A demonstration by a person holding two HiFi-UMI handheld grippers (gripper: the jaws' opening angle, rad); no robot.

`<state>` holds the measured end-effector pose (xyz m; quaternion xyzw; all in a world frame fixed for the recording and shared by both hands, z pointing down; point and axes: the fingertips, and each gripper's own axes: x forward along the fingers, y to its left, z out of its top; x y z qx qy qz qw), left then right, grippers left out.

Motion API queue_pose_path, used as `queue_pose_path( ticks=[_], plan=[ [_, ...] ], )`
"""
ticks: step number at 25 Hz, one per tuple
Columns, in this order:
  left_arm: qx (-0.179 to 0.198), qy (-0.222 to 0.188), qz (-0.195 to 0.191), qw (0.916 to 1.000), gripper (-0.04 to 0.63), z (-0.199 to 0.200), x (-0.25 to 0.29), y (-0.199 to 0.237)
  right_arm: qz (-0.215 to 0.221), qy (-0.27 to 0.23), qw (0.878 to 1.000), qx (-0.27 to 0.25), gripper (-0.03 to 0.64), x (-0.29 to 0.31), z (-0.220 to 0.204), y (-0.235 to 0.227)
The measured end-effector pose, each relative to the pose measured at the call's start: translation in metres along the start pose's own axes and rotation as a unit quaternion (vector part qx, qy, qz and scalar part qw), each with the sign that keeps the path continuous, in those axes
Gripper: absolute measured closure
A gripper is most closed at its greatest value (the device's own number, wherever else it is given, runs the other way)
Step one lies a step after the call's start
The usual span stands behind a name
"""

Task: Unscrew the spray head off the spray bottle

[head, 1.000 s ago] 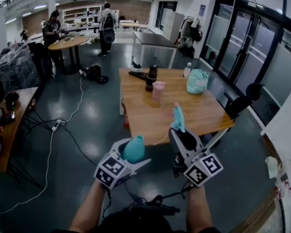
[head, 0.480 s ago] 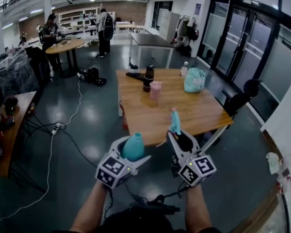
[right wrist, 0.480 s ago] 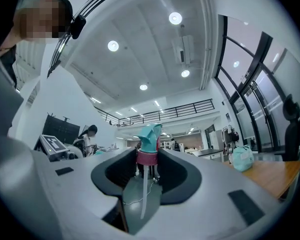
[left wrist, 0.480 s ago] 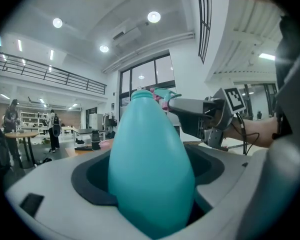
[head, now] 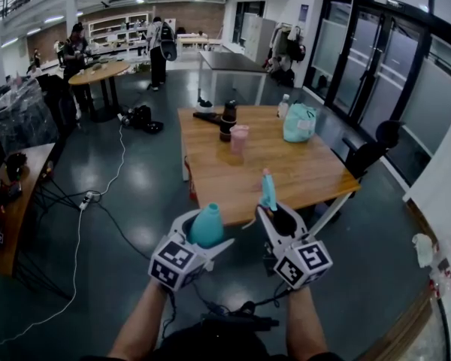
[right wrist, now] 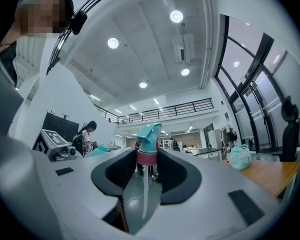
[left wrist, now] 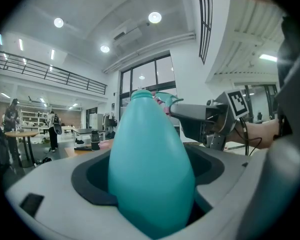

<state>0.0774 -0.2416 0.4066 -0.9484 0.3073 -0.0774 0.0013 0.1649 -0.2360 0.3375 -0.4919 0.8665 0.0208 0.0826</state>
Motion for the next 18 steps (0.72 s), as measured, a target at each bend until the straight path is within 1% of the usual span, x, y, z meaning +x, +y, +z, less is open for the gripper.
queue_pose_path(
  ticks=[18],
  plan=[
    [-0.002,0.001,-0.005,1.0,0.172,-0.0021,0.0024,-0.0057,-0.001,-0.001,1.0,-0.008,0.482,-0.0044,0.0029,0.0021]
  ],
)
